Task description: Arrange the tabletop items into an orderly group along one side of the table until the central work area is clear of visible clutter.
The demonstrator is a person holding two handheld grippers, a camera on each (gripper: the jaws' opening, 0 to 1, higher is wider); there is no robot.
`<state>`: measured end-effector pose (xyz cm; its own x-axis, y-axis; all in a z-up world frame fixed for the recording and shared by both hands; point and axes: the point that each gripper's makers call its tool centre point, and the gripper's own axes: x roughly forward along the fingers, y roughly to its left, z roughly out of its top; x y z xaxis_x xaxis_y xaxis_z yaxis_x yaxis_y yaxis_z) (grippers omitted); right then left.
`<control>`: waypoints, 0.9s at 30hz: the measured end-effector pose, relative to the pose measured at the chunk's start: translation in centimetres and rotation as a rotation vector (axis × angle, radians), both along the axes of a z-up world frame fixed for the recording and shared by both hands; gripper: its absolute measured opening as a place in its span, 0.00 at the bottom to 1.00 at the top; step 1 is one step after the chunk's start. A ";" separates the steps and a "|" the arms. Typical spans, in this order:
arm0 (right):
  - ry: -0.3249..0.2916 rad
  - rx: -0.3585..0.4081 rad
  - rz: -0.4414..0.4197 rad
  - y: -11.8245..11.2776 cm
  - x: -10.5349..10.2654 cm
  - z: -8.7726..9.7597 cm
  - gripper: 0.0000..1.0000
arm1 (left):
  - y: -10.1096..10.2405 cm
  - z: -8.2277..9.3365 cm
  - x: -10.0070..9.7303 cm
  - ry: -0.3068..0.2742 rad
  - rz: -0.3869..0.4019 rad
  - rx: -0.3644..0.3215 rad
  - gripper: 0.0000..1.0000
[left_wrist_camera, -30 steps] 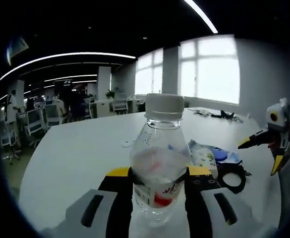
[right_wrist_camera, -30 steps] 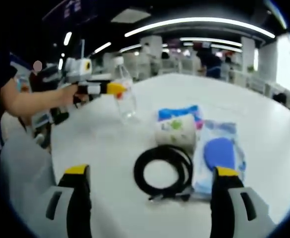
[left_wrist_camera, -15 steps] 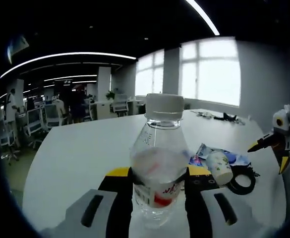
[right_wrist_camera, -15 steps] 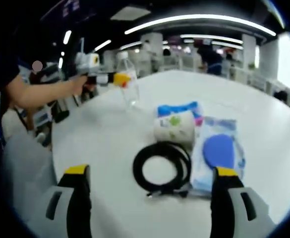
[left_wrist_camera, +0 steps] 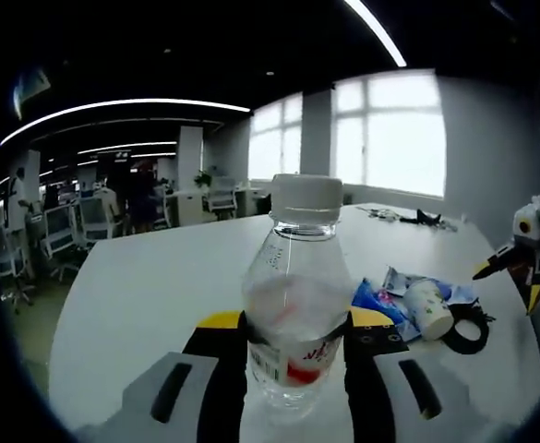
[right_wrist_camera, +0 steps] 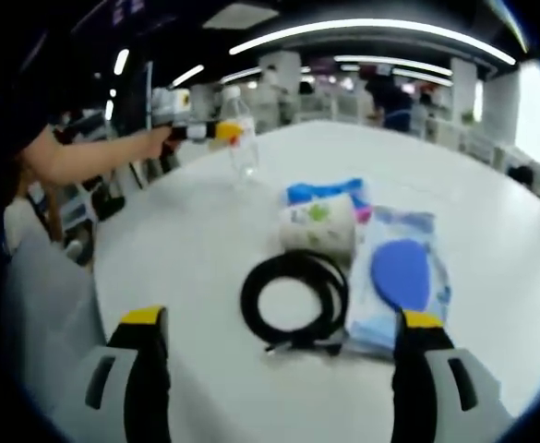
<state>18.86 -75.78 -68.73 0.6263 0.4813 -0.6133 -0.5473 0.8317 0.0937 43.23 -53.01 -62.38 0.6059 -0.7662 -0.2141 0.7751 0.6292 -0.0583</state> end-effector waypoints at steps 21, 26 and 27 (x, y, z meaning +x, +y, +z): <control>0.032 -0.020 -0.010 -0.3 -0.3 -1.0 1.00 | 1.6 -2.8 3.1 0.041 -0.032 -0.012 0.38; 0.037 -0.019 -0.015 -0.4 -0.3 -1.2 0.99 | 1.7 -3.3 3.2 0.052 -0.038 -0.015 0.39; 0.036 -0.019 -0.015 -0.4 -0.3 -1.2 0.99 | 1.7 -3.4 3.2 0.052 -0.042 -0.015 0.39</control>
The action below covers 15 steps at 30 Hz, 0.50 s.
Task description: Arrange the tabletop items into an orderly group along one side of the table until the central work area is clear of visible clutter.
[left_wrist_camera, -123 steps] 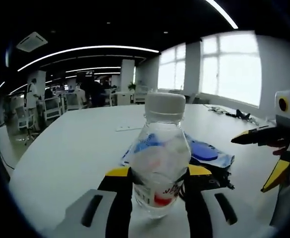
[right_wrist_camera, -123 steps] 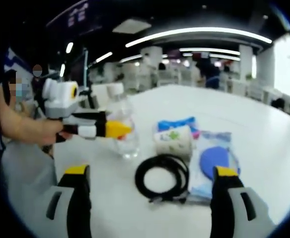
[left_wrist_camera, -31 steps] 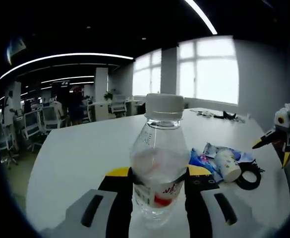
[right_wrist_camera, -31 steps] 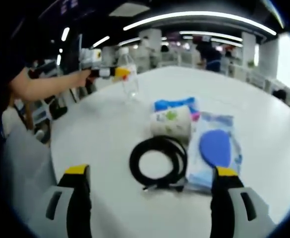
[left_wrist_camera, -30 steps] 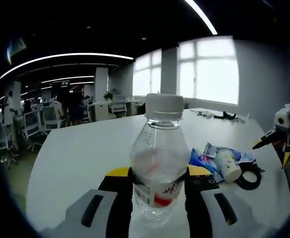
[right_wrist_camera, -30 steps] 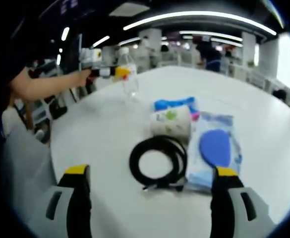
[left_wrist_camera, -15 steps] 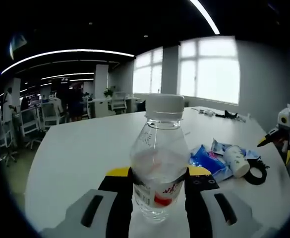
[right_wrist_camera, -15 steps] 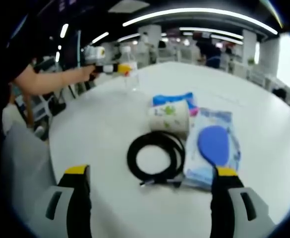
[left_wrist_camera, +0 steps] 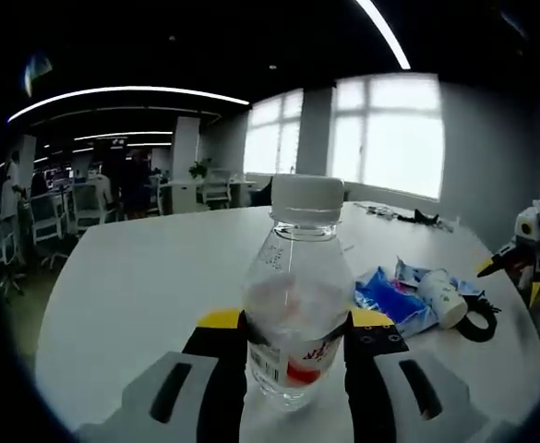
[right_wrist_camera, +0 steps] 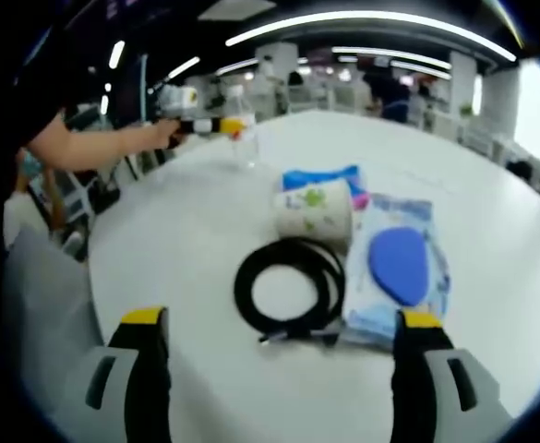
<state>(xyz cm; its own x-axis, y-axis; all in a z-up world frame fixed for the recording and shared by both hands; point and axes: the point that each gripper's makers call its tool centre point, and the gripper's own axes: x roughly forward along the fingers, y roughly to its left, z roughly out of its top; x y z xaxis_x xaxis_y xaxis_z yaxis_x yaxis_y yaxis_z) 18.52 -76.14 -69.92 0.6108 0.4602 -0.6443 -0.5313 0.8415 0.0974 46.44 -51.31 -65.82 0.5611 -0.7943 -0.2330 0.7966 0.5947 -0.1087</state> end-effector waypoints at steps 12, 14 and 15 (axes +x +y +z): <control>0.008 0.011 -0.024 -0.3 -0.4 -0.4 0.98 | -0.5 0.1 -0.2 -0.028 -0.015 0.009 0.40; 0.008 0.013 -0.028 -0.4 -0.4 -0.4 0.97 | -0.6 0.1 -0.2 -0.032 -0.009 0.013 0.40; 0.006 0.018 -0.029 -0.3 -0.4 -0.4 0.98 | -0.6 0.1 -0.1 -0.035 -0.008 0.015 0.40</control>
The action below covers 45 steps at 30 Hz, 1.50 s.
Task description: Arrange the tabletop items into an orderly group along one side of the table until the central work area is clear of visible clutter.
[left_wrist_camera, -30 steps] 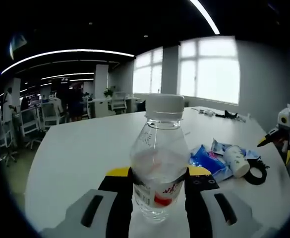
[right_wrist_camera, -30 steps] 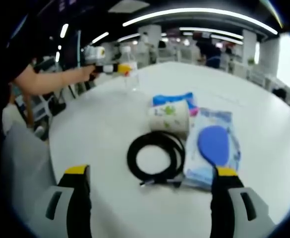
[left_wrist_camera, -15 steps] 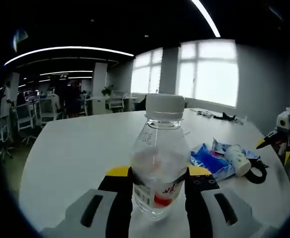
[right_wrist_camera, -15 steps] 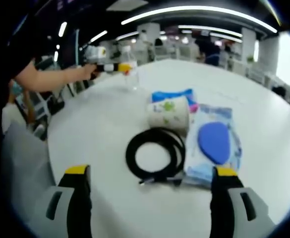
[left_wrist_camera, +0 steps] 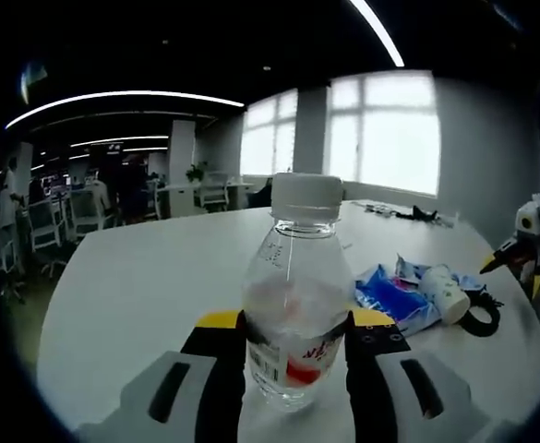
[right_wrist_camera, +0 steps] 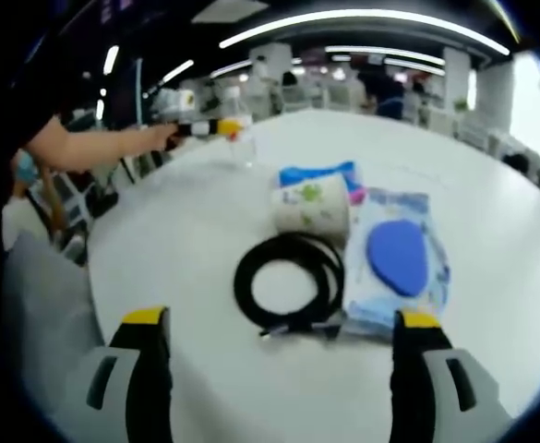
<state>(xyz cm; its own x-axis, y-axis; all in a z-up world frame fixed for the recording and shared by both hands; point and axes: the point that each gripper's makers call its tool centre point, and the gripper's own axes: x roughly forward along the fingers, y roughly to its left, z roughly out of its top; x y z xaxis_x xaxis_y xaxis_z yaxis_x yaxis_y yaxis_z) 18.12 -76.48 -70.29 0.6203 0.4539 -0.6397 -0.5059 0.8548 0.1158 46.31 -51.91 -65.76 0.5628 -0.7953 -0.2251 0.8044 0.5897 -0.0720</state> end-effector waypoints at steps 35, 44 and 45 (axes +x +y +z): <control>-0.087 0.081 0.011 1.2 2.5 1.8 0.98 | 0.5 2.8 -3.5 -0.021 0.114 -0.025 1.00; -0.111 0.097 0.023 1.3 2.7 2.5 0.98 | -0.2 2.7 -6.7 -0.008 0.108 0.008 1.00; -0.113 0.097 0.023 1.3 2.7 2.5 0.97 | -0.4 2.7 -7.0 -0.007 0.105 0.011 1.00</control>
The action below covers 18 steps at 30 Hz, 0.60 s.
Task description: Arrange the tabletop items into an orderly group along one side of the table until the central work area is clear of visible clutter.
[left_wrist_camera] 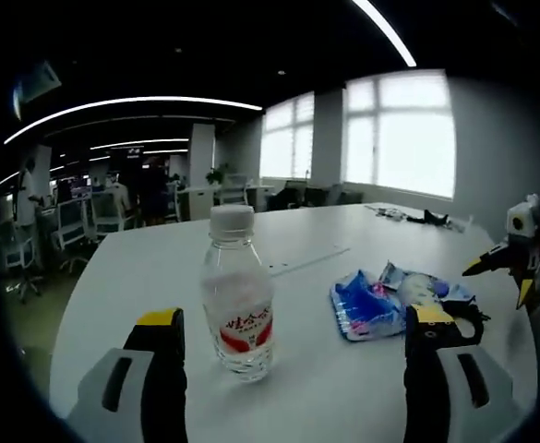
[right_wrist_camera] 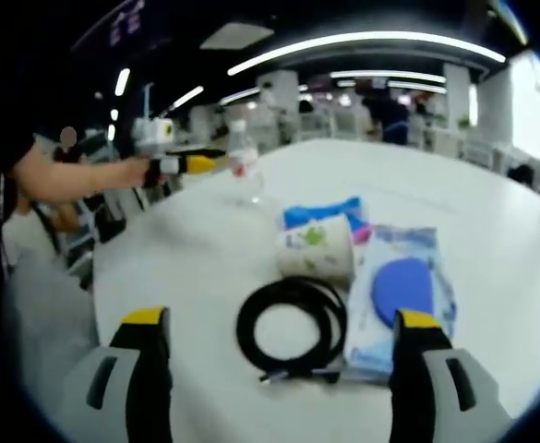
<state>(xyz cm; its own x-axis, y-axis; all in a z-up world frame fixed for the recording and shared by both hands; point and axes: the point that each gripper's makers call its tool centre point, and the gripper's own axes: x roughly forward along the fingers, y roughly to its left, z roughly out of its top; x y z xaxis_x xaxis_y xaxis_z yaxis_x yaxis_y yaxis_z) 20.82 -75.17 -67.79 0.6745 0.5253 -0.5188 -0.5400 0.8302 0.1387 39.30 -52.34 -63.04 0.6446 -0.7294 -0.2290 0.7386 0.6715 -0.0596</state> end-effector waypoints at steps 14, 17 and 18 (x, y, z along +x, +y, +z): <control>-0.010 0.006 0.015 0.2 -0.1 0.4 0.97 | -4.5 2.0 -4.9 0.020 -0.076 -0.031 1.00; -0.013 0.006 0.019 0.3 -0.2 0.4 0.97 | -5.4 2.2 -5.7 0.022 -0.089 -0.027 1.00; -0.013 0.008 0.018 0.3 -0.2 0.5 0.97 | -5.6 2.2 -6.0 0.025 -0.092 -0.027 1.00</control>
